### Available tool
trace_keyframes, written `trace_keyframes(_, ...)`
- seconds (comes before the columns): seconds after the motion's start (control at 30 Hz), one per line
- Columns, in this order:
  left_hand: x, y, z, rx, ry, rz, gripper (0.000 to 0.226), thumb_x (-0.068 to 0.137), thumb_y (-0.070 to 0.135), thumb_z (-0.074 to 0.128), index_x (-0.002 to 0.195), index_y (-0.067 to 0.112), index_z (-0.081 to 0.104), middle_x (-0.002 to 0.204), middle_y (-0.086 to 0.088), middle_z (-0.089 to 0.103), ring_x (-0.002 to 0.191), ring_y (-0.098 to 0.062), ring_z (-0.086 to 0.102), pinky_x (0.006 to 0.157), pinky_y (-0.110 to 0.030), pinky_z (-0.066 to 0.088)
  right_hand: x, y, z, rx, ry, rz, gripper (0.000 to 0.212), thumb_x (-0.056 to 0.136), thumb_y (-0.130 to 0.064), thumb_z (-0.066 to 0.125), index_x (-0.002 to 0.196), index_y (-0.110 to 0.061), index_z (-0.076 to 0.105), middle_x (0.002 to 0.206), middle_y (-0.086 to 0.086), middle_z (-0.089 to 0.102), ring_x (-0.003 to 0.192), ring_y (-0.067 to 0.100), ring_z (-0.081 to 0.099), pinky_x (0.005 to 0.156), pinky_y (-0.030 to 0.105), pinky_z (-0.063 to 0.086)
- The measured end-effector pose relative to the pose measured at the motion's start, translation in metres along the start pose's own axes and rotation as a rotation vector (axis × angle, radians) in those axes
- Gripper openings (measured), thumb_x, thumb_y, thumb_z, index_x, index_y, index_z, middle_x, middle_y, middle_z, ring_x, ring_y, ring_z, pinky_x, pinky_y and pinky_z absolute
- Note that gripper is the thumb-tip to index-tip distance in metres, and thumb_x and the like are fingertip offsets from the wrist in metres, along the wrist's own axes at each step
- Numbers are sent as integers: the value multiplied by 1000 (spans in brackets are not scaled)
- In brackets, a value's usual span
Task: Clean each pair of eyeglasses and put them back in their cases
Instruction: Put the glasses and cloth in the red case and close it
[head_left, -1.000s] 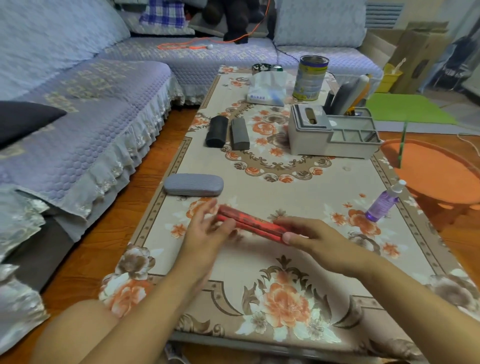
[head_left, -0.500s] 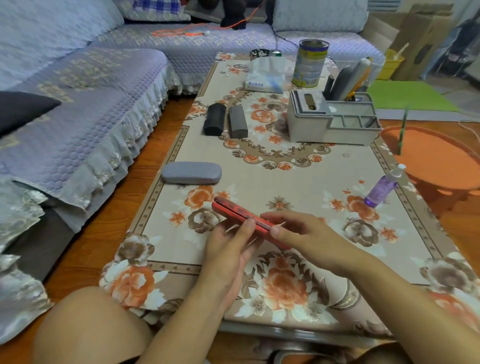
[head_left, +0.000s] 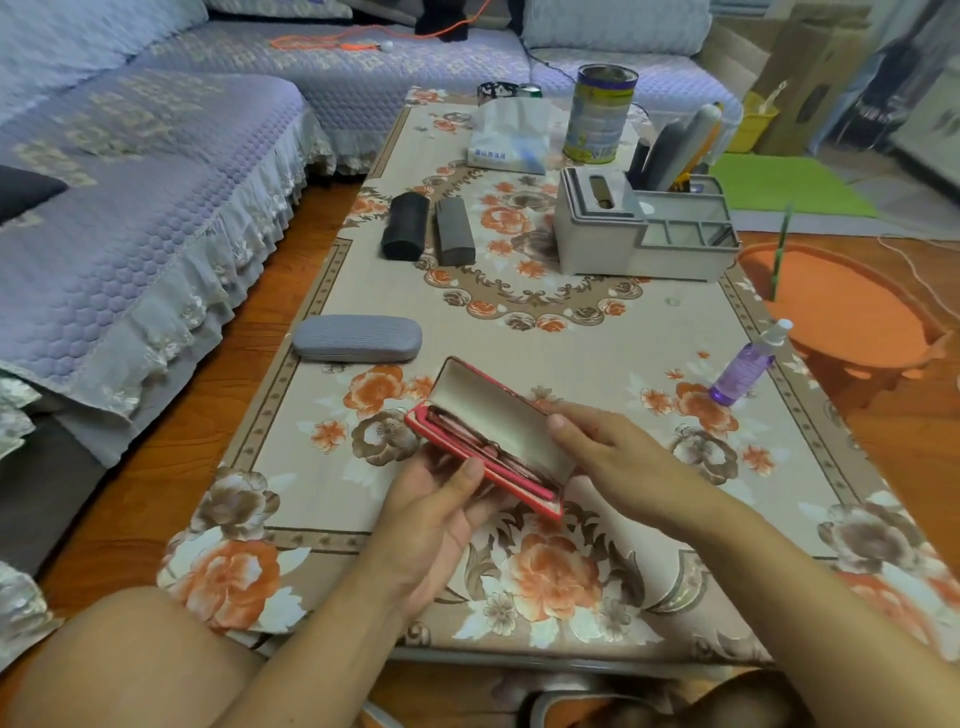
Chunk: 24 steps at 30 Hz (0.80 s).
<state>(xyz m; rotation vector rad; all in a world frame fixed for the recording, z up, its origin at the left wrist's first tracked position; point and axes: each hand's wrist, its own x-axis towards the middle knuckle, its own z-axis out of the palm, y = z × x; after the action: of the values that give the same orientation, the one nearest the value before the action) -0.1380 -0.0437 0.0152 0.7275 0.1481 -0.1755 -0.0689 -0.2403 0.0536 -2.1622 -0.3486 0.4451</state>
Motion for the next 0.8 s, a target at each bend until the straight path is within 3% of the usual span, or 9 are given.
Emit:
trace_keyframes(0.07, 1, -5, -5, 15, 10, 14, 49, 91, 0, 64, 138, 0, 51, 137, -28, 59, 128, -41, 59, 104, -50, 52, -2, -4, 4, -136, 137, -112, 34, 100, -47, 53, 125, -27, 64, 131, -5, 56, 123, 10, 52, 107, 39, 45)
trace_keyframes(0.17, 0, -10, -9, 57, 23, 31, 50, 90, -4, 62, 139, -1, 52, 135, -27, 62, 127, -39, 60, 104, -46, 52, -4, -14, 14, -328, 173, -277, 17, 92, -44, 66, 105, -34, 69, 147, -9, 40, 139, 10, 31, 111, 28, 30)
trace_keyframes(0.27, -2, -13, -10, 42, 48, 46, 53, 84, -6, 63, 136, -1, 54, 131, -27, 64, 126, -37, 62, 100, -39, 55, 1, -17, 29, -538, 123, -341, 22, 89, -45, 71, 102, -27, 75, 155, -2, 36, 144, 20, 22, 112, 29, 26)
trace_keyframes(0.37, -4, -12, -12, 33, 50, 51, 55, 81, -9, 65, 134, 3, 57, 130, -23, 66, 125, -34, 63, 98, -36, 55, 5, -20, 31, -596, 87, -340, 25, 90, -44, 70, 106, -25, 78, 156, 2, 39, 145, 28, 22, 115, 41, 30)
trace_keyframes(0.47, -6, -11, -11, 52, 32, 56, 55, 80, -8, 66, 132, 7, 59, 129, -21, 68, 123, -32, 65, 99, -36, 55, 8, -23, 26, -647, -21, -375, 24, 92, -42, 68, 109, -29, 78, 160, 4, 34, 148, 33, 16, 119, 41, 22)
trace_keyframes(0.67, -3, -8, -9, 121, 31, 67, 53, 78, -7, 69, 128, 8, 63, 128, -21, 68, 124, -32, 64, 95, -33, 56, 9, -37, 18, -334, -91, -193, 3, 90, -37, 72, 89, -36, 74, 162, -8, 27, 150, 16, 8, 121, 39, 17)
trace_keyframes(0.8, -3, -9, -10, 115, 46, 54, 57, 78, -7, 69, 132, 6, 58, 127, -20, 69, 122, -31, 66, 91, -31, 57, 8, -36, 18, -307, -120, -170, 6, 94, -38, 68, 89, -38, 72, 163, -12, 23, 150, 11, 5, 121, 36, 14)
